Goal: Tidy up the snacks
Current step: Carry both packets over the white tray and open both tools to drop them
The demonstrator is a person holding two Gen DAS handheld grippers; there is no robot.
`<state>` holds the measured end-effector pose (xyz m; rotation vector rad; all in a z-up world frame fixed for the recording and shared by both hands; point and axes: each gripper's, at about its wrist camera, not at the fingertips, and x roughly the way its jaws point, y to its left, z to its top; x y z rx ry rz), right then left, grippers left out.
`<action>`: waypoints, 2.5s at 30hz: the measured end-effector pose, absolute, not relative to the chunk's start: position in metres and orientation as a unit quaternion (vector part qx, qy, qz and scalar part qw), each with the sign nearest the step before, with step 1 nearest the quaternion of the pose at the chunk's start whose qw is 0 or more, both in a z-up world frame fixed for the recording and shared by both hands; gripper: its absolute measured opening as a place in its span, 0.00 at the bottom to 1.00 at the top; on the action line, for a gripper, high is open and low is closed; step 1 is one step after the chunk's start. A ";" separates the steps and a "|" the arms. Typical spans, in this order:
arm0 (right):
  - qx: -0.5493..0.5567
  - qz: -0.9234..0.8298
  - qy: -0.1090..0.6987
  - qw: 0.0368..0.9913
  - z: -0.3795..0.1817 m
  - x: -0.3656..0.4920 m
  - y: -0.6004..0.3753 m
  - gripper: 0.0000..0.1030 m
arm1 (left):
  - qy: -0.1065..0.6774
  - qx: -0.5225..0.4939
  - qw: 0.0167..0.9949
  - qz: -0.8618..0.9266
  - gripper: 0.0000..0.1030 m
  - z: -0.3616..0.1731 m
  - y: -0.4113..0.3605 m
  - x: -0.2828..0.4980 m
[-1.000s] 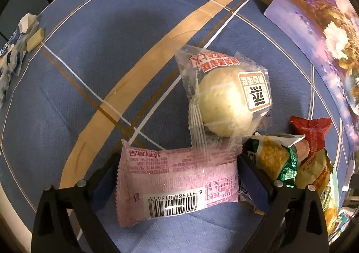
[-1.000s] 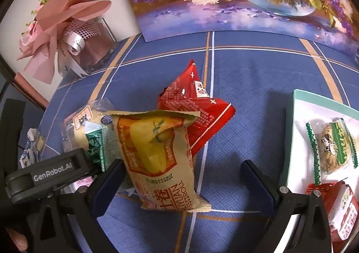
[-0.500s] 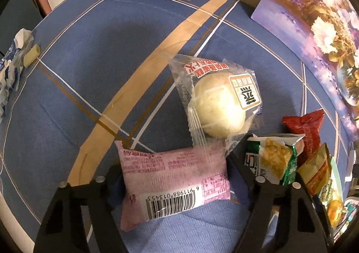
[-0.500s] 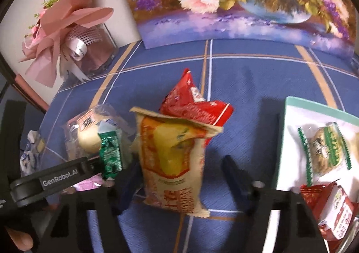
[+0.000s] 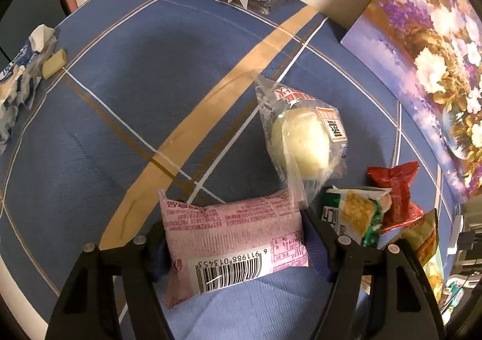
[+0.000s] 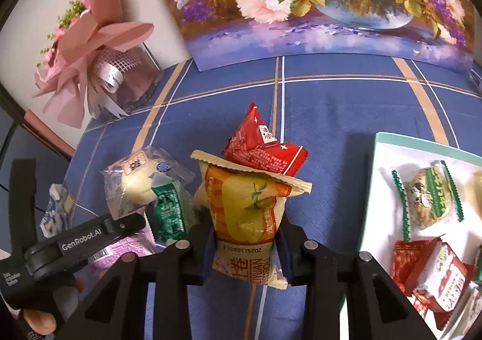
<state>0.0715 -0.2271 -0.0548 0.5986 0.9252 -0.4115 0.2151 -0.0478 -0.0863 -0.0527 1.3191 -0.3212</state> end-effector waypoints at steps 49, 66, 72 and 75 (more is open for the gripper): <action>0.397 -0.360 0.457 0.709 -0.027 -0.155 -0.308 0.36 | 0.617 0.063 0.709 -0.335 0.72 -0.058 -0.203 0.000; 0.405 -0.356 0.469 0.699 -0.032 -0.151 -0.314 0.48 | 0.625 0.045 0.705 -0.332 0.78 -0.047 -0.202 0.006; 0.401 -0.361 0.464 0.703 -0.029 -0.152 -0.313 0.61 | 0.603 0.055 0.737 -0.300 0.85 -0.035 -0.189 0.014; 0.402 -0.358 0.462 0.705 -0.030 -0.151 -0.313 0.68 | 0.589 0.064 0.756 -0.279 0.86 -0.032 -0.182 0.018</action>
